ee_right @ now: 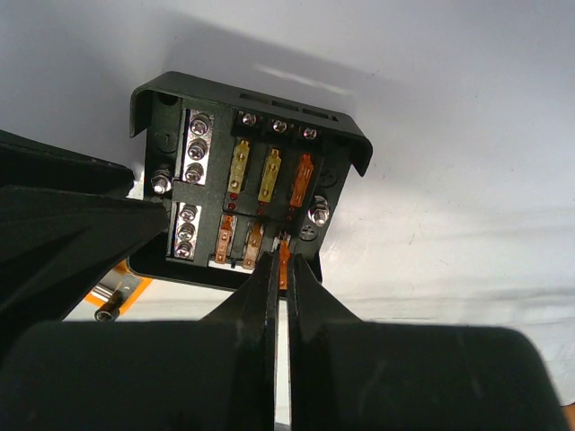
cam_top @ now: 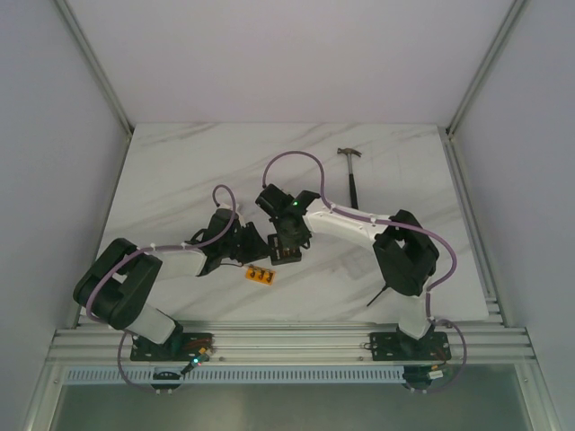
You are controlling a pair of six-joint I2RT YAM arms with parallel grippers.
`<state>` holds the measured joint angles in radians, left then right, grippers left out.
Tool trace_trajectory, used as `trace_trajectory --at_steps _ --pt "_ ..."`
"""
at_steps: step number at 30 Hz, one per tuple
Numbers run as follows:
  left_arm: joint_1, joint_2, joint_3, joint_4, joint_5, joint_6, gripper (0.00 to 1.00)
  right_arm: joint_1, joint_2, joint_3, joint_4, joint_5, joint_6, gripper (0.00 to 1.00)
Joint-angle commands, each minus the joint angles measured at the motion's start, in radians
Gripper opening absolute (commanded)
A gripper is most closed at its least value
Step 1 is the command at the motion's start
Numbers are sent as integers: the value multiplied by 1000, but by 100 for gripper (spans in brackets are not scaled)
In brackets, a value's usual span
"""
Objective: Snap on the fuse box
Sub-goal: Install the fuse at the fuse box base.
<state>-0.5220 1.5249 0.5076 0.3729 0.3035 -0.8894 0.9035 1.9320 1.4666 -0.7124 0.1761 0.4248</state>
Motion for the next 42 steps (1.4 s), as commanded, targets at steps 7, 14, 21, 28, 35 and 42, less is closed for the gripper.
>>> trace_trajectory --at_steps 7,14,21,28,35,42 --pt "0 15 -2 -2 12 -4 41 4 14 -25 21 22 25 0" --pt "-1 16 -3 1 13 -7 40 2 15 -37 21 16 32 0" --pt "-3 18 -5 3 13 -9 40 -5 37 -68 22 22 37 0" --pt "-4 20 -6 2 13 -16 39 -9 60 -84 -2 22 38 0" --pt "-4 23 -10 5 11 -36 38 -11 -10 -127 32 60 63 0" --pt "-16 23 -34 48 19 -76 36 -9 -68 -192 151 37 111 0"
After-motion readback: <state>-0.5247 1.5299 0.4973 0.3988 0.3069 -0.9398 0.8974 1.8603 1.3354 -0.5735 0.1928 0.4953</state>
